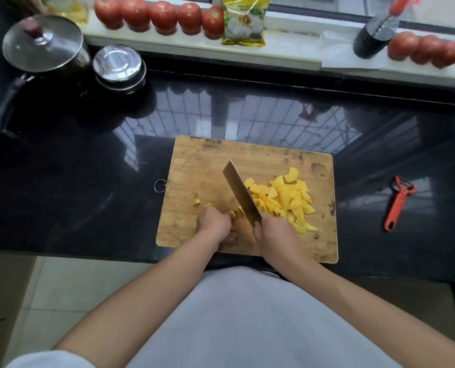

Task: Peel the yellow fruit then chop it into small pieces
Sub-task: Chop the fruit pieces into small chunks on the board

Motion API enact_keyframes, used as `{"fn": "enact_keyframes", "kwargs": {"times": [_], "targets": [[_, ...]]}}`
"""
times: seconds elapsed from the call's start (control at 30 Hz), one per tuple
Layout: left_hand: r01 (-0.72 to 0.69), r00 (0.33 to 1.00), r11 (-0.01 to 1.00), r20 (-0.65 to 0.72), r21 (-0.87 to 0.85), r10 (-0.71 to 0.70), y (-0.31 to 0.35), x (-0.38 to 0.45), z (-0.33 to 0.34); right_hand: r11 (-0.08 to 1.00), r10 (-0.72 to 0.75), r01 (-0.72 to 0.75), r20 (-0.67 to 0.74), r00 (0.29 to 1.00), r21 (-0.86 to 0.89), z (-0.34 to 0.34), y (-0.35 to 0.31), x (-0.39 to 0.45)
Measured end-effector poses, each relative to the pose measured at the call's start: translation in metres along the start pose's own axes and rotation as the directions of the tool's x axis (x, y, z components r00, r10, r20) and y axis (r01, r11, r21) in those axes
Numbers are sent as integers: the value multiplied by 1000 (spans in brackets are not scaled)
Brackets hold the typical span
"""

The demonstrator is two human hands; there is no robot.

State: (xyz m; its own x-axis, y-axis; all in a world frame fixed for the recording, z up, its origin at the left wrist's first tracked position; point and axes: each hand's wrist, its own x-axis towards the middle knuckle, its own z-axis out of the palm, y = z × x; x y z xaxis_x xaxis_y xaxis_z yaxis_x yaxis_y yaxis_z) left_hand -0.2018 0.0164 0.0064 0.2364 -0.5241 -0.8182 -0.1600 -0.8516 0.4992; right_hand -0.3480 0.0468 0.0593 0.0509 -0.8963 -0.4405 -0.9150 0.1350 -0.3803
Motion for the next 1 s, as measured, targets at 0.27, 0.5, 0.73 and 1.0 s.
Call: {"fn": "enact_keyframes", "kwargs": {"times": [0.27, 0.5, 0.73, 1.0], "targets": [[-257, 893, 832, -208, 492, 399, -19, 4, -79, 997, -18, 26, 104, 994, -76, 12, 12, -9], [-281, 938, 858, -65, 431, 340, 7, 19, -26, 997, 47, -48, -10, 999, -53, -13, 42, 10], [-92, 926, 967, 336, -236, 170, 20, 0, 2, 904, -380, 311, -218, 899, -292, -35, 87, -12], [-335, 942, 941, -47, -54, 332, 40, -36, -70, 695, -603, 371, -219, 767, -616, -53, 137, -11]]}}
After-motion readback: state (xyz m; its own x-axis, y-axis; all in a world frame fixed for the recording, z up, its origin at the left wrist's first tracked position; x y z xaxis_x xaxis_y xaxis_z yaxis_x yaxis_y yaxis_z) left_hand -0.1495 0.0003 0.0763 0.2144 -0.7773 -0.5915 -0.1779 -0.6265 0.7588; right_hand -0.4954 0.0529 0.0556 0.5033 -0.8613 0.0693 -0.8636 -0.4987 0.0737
